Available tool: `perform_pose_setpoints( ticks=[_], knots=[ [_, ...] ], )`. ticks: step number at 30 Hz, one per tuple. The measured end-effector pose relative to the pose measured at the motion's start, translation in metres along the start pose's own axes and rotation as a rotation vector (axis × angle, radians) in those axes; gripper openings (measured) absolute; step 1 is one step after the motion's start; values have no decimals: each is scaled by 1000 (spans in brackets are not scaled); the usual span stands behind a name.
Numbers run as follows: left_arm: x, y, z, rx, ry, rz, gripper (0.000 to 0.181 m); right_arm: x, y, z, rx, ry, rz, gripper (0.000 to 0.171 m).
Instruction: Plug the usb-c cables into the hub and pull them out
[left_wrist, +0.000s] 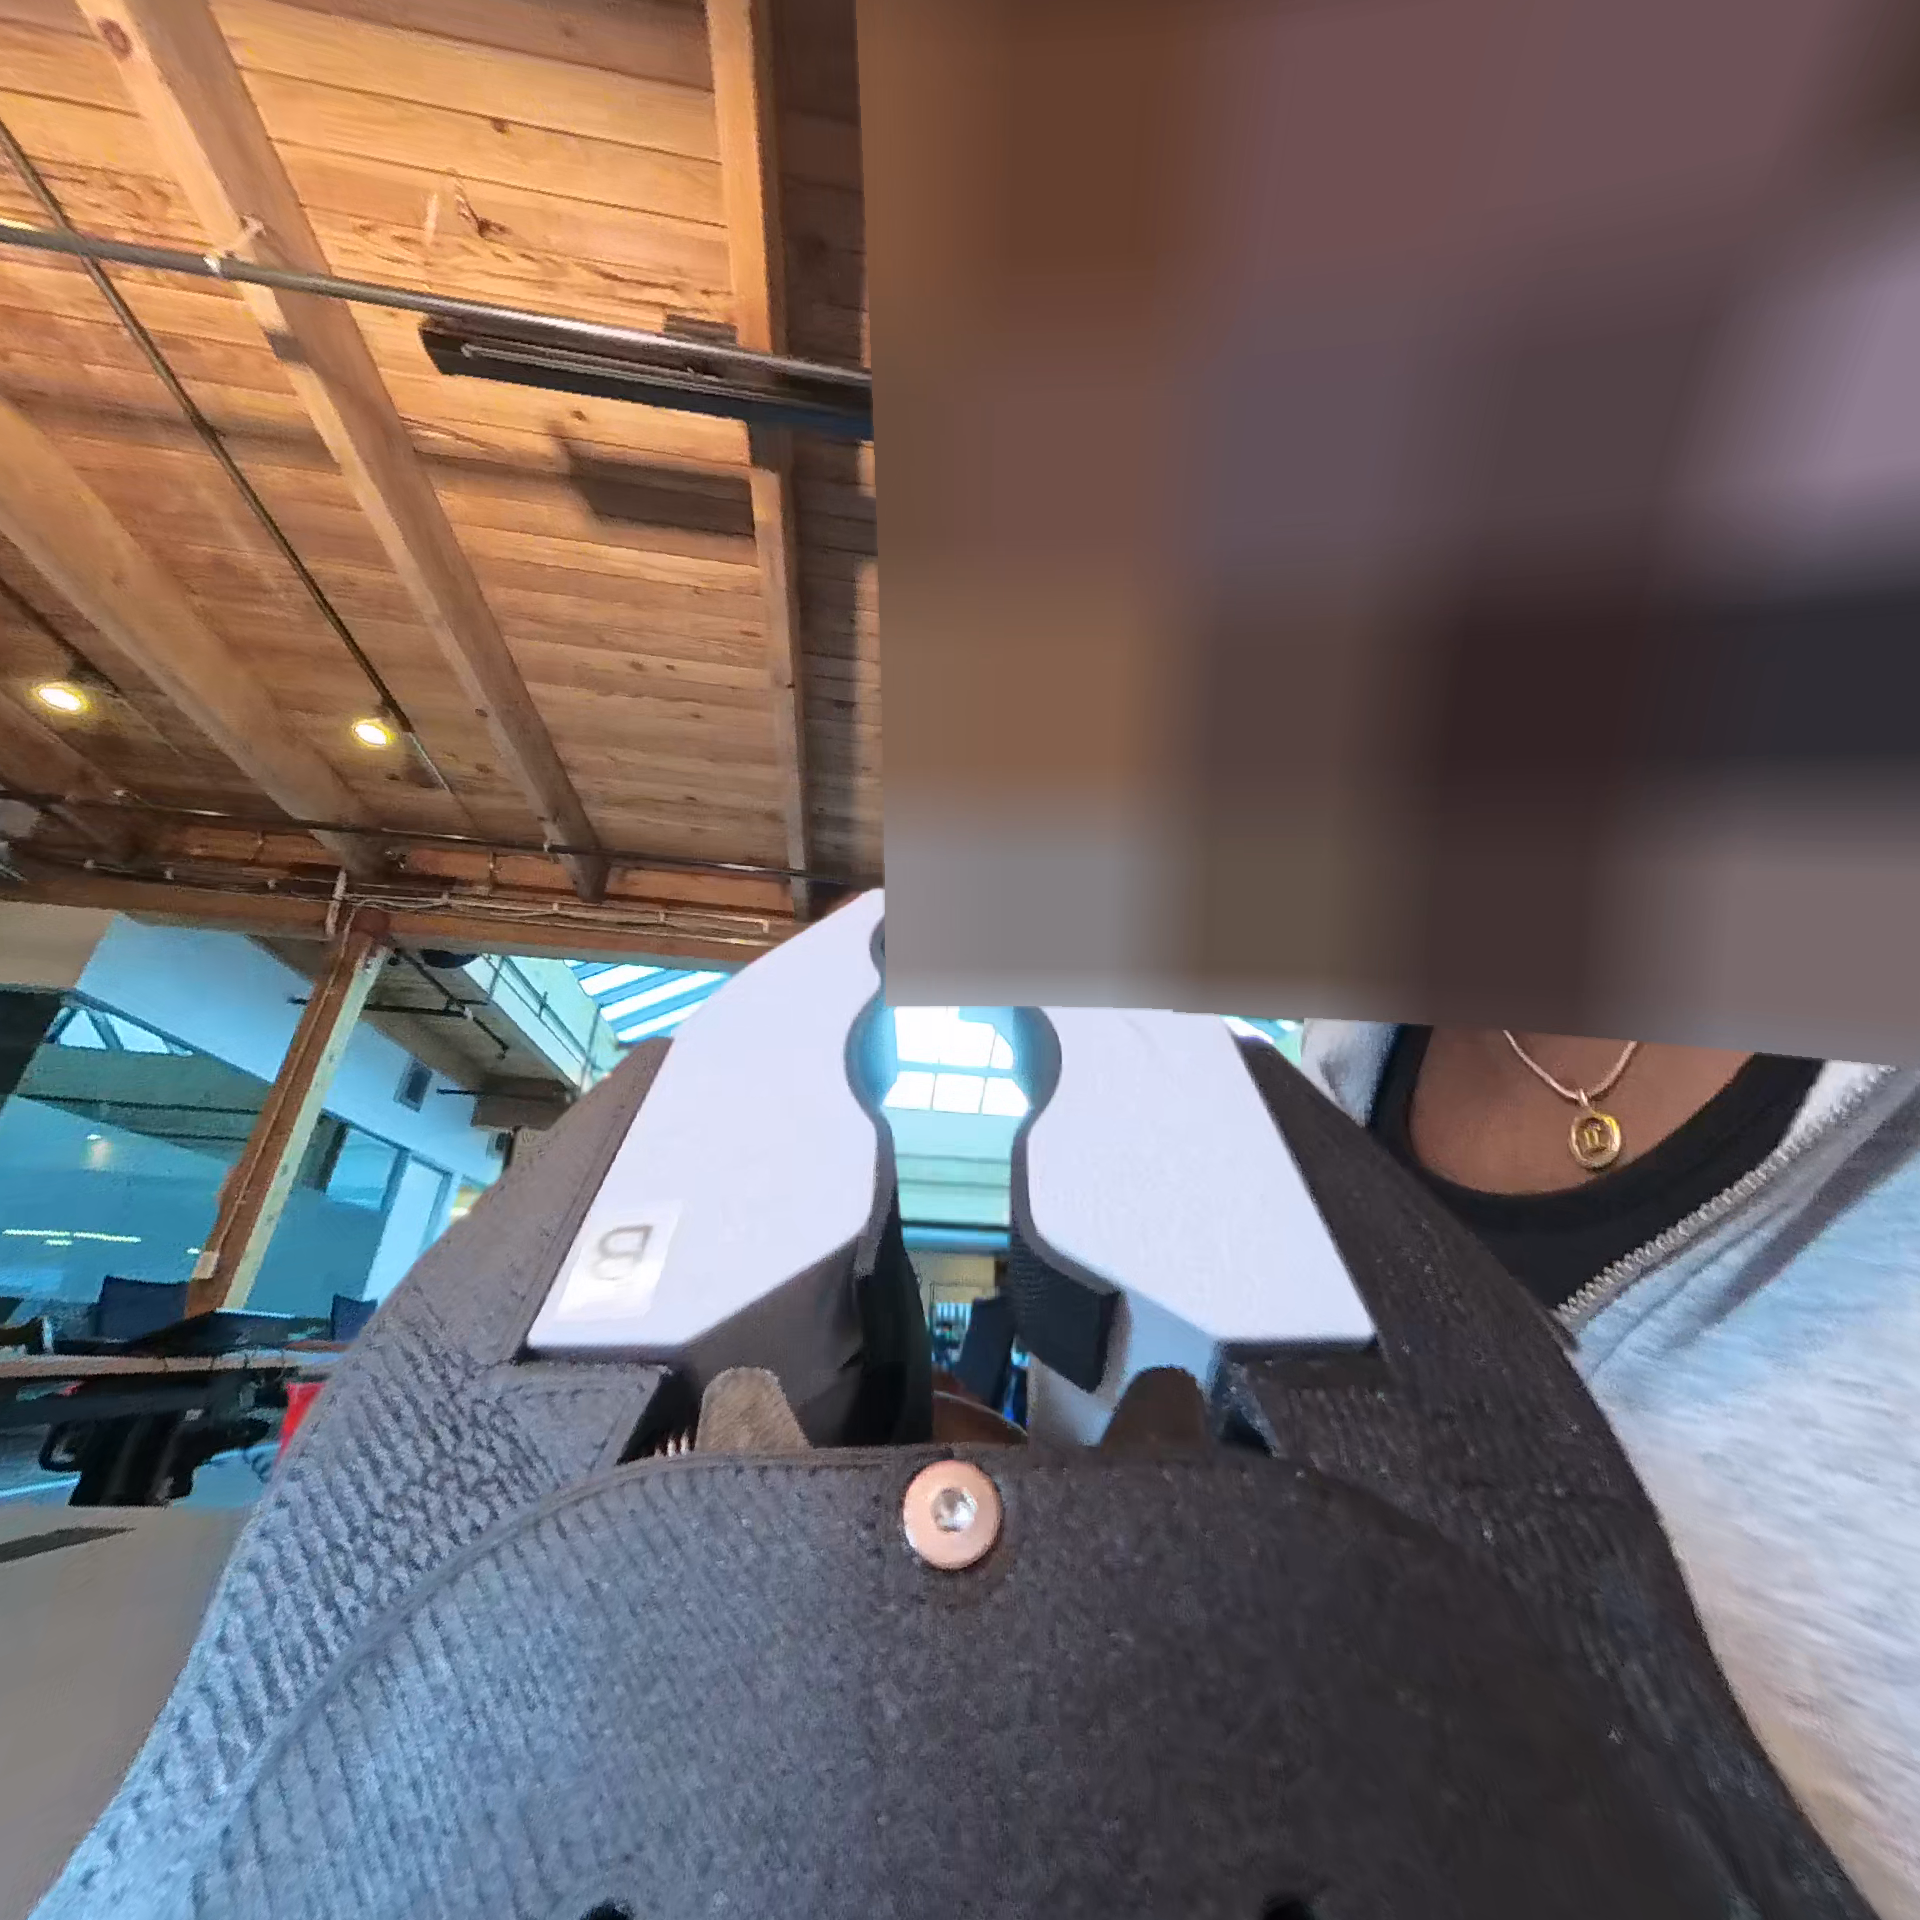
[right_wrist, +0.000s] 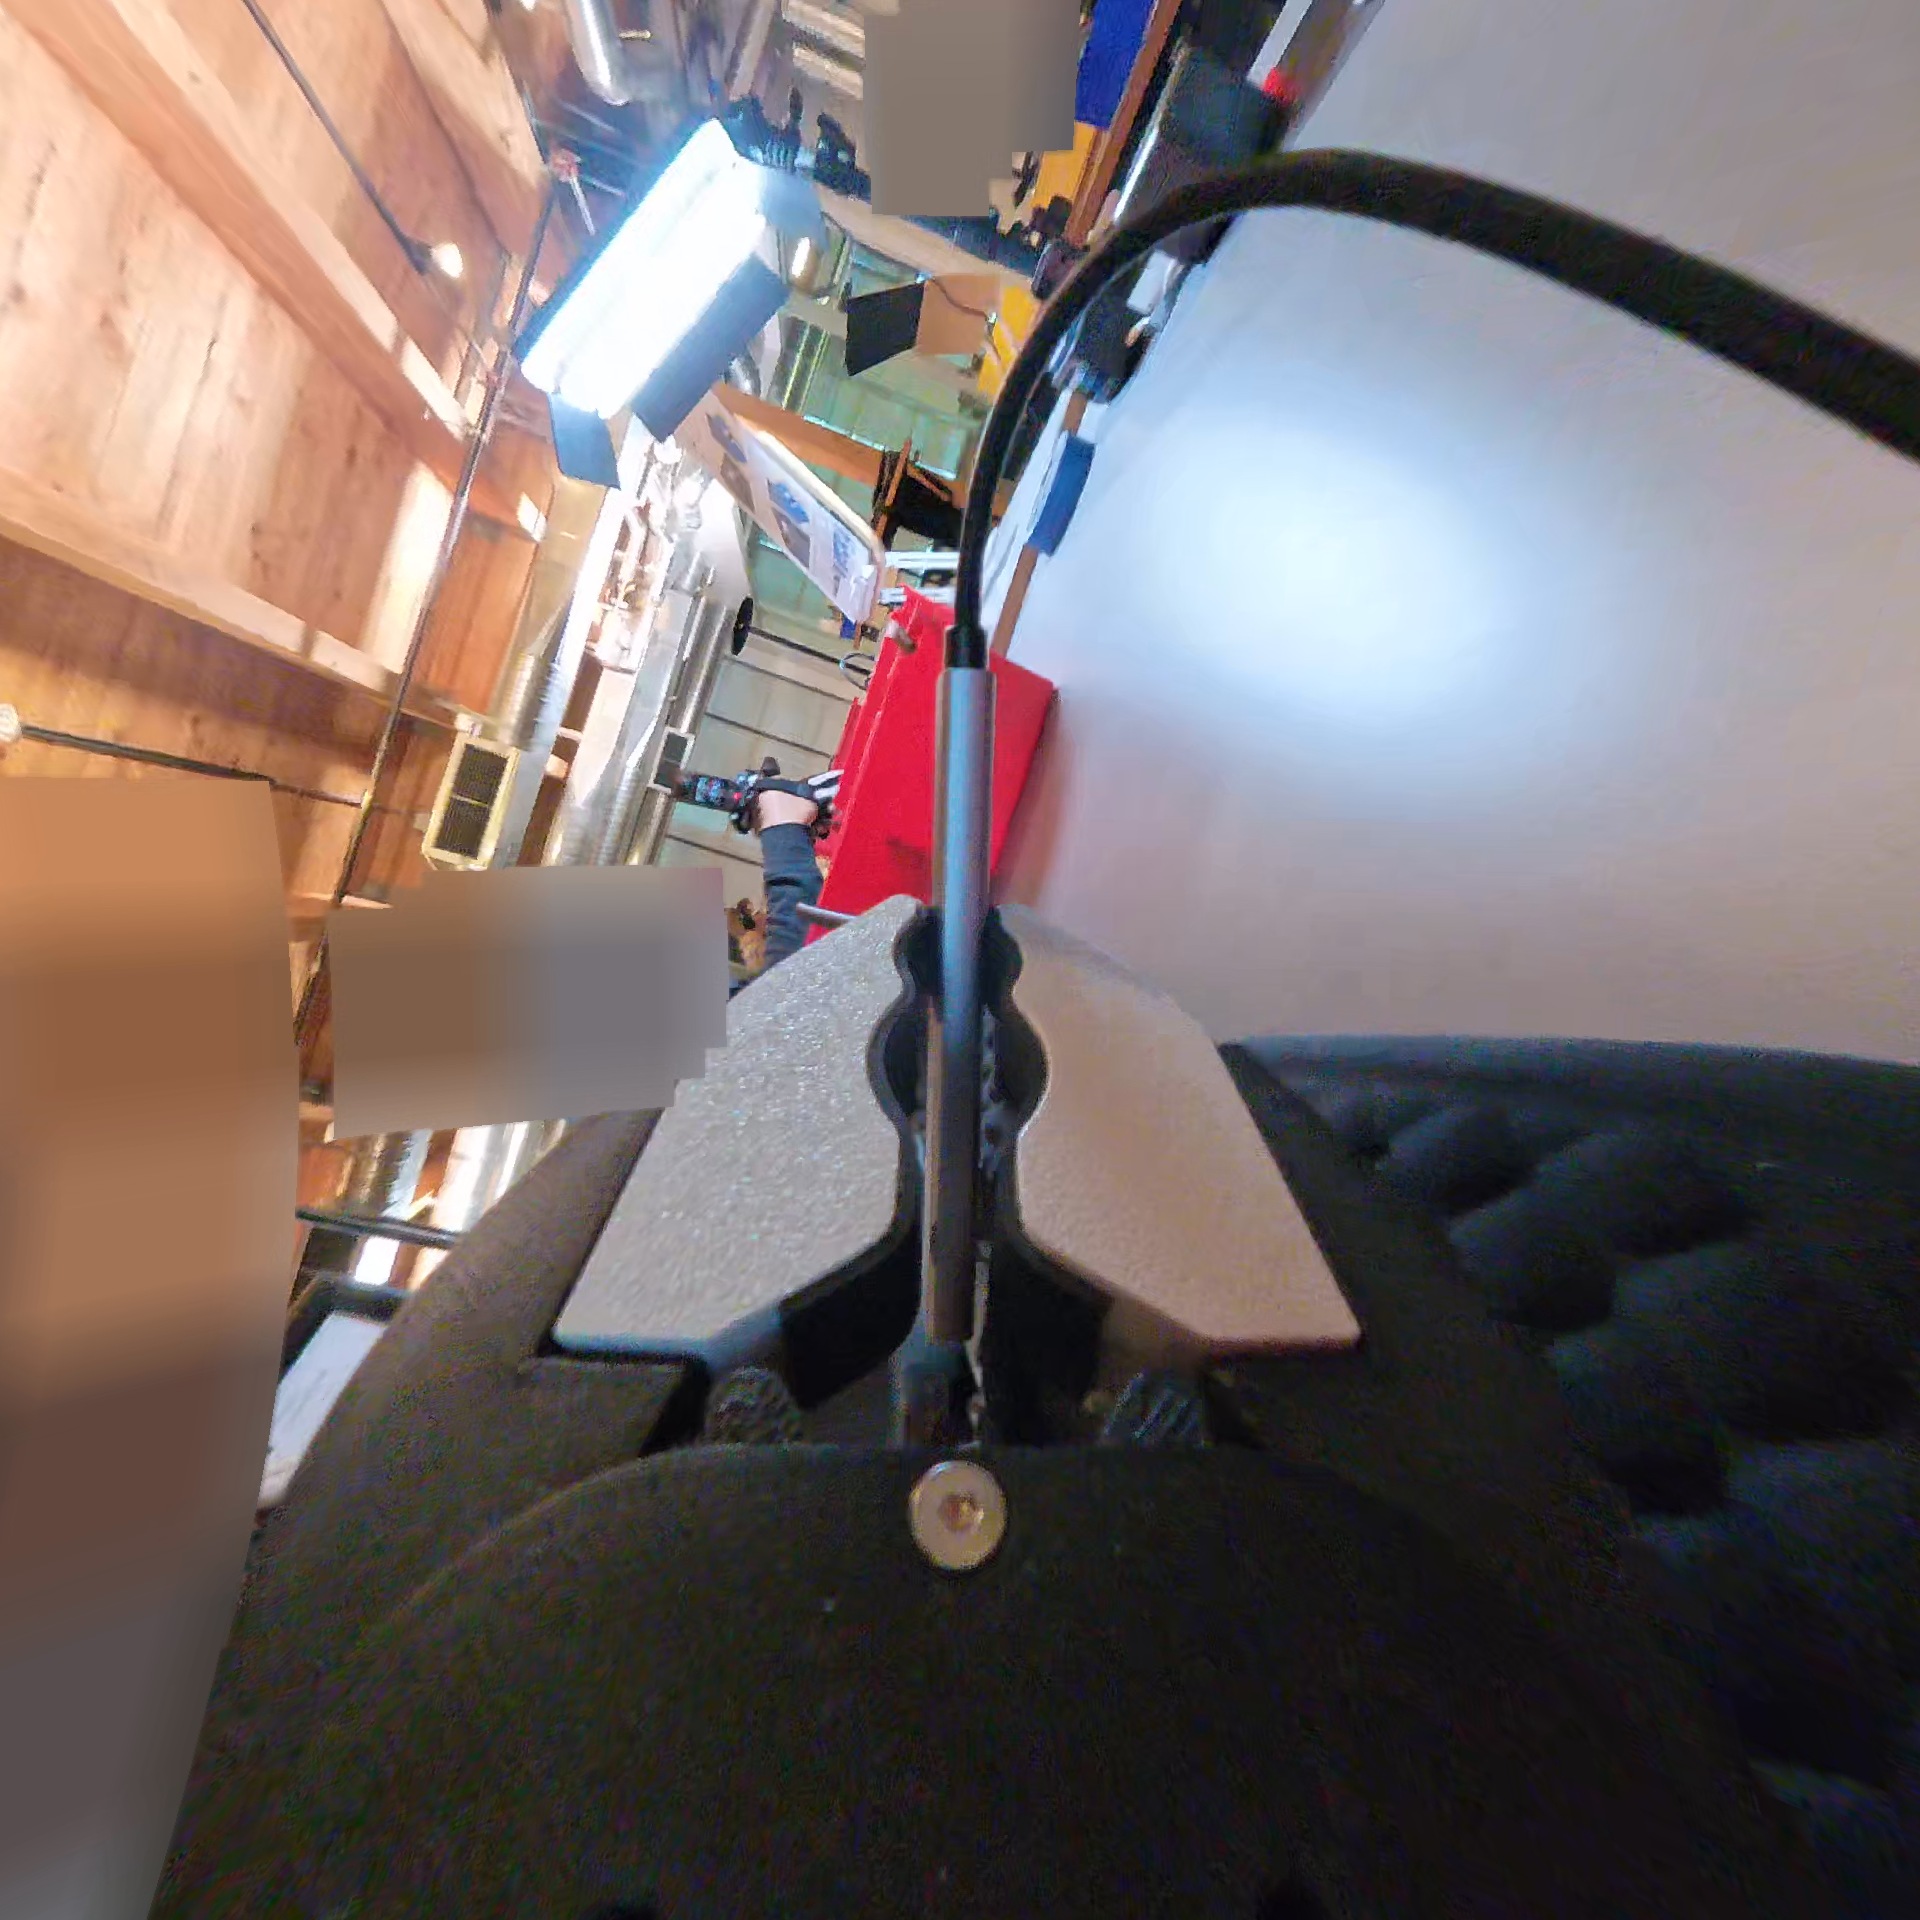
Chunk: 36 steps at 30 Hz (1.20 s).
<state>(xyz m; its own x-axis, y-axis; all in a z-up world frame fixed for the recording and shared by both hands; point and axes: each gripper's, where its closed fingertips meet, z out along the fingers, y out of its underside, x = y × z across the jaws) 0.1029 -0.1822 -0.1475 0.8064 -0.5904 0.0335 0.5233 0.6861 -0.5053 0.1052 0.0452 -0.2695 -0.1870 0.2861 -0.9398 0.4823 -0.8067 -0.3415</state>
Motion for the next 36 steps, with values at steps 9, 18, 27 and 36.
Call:
perform_pose_setpoints(
  ticks=[9, 18, 27, 36],
  knots=[
    [-5, 34, 9, -324, -82, 218, 20, 30, 3, 0, -56, 262, -165, 13],
    [-38, 76, -7, -577, -253, 399, 20, 13, -3, 4, -64, 445, -804, 70],
    [-43, 72, -9, -558, -285, 382, 21, -68, -40, -45, 708, 284, -1438, 92],
    [-42, 34, 14, -497, -433, 581, 99, -65, -50, -46, 752, 276, -1365, 114]
  ],
)
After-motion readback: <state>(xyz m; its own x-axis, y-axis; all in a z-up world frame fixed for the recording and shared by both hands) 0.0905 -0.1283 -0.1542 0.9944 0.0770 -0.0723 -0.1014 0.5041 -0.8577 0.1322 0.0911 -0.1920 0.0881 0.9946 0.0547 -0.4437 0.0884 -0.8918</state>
